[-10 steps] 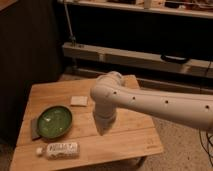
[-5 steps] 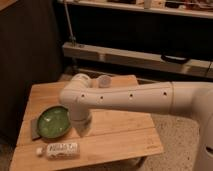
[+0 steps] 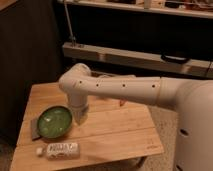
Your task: Move the arm in a circular motion
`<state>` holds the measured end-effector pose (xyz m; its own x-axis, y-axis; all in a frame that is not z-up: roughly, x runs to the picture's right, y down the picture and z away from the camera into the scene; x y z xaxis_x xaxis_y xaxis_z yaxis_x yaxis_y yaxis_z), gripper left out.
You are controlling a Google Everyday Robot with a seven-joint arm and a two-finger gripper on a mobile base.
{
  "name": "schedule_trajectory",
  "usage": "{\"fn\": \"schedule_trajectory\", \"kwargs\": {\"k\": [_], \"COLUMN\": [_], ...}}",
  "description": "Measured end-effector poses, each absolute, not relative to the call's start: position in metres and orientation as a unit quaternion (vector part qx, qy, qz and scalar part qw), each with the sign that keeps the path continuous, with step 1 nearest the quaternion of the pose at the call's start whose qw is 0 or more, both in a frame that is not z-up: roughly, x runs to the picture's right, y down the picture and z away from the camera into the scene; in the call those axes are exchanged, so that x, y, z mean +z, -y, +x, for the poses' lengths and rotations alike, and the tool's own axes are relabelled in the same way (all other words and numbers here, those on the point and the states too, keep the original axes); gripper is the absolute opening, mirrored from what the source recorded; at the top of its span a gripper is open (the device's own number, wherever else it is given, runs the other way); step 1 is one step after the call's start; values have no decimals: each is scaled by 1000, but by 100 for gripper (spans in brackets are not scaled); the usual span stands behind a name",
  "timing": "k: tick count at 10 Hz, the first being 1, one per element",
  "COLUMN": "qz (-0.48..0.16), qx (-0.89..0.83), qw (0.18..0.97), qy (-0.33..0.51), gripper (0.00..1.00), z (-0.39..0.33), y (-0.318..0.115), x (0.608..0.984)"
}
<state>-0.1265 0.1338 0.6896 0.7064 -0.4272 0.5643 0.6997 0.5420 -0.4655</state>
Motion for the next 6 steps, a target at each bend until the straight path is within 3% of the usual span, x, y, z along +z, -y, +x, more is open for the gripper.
{"fn": "schedule_trajectory", "kwargs": {"k": [6], "qz": [-365], "qx": [-304], "qw": [861], "qy": [180], "gripper": [0], "z": [-95], "y": [-89], "x": [731]}}
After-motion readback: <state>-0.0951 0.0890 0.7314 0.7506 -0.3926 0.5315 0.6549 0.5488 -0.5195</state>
